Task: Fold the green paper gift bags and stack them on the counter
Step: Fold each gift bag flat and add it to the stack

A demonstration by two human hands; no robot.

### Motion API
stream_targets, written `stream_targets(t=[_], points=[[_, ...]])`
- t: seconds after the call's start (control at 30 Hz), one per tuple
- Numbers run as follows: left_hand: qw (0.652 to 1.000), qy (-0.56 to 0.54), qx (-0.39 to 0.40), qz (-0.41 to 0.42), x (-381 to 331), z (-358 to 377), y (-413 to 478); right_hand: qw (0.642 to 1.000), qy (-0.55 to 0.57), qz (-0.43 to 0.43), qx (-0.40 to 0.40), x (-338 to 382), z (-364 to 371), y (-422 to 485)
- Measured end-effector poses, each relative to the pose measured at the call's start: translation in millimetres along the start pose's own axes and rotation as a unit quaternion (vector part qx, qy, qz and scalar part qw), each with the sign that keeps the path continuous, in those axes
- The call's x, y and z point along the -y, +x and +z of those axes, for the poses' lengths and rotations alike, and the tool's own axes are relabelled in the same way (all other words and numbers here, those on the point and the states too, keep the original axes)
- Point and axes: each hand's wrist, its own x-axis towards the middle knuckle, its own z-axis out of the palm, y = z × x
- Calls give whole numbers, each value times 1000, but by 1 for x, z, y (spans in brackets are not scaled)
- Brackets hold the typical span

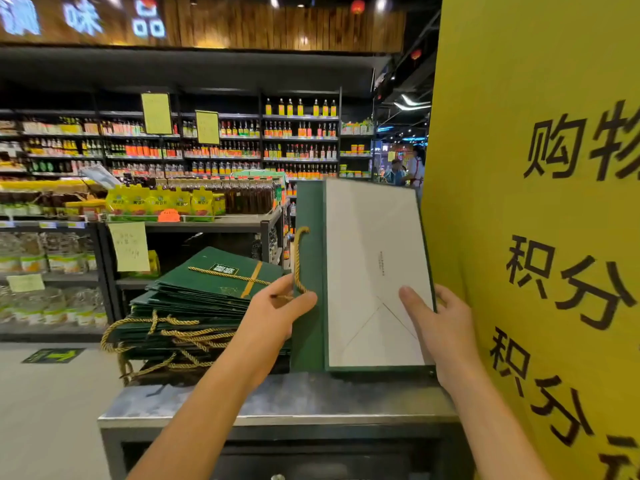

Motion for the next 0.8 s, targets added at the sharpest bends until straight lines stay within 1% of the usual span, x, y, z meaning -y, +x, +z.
stream_targets(t=[0.07,0.17,0.3,0.37,0.47,0.57,0.6,0.67,0.73,0.77,0.8], points=[[999,-33,8,-23,2,-1,-1,1000,-11,14,15,-6,-2,-3],[997,-64,-11,-46,15,-7,0,999,-20,25,25,-9,-8,-11],[996,-32,-36,-76,40,-11,1,996,-85,31,15,-36,-17,-8],[996,-25,-31,-80,50,-11,0,992,-125,29,-2,-48,-18,-9],[995,2,-39,-88,61,-7,-1,981,-189,26,-21,-61,-20,-11],[994,21,-65,-90,68,-3,1,967,-252,17,-30,-68,-19,-14],[993,22,-71,-87,69,-2,1,958,-285,7,-33,-70,-18,-14],[994,23,-74,-79,72,-3,1,926,-372,-27,-50,-70,-15,-17],[995,37,-65,-68,76,-5,2,901,-421,-73,-75,-67,-10,-20],[995,49,-62,-62,79,-7,3,901,-417,-94,-76,-65,-6,-22],[995,59,-58,-55,81,-8,4,909,-397,-111,-64,-62,-1,-23]])
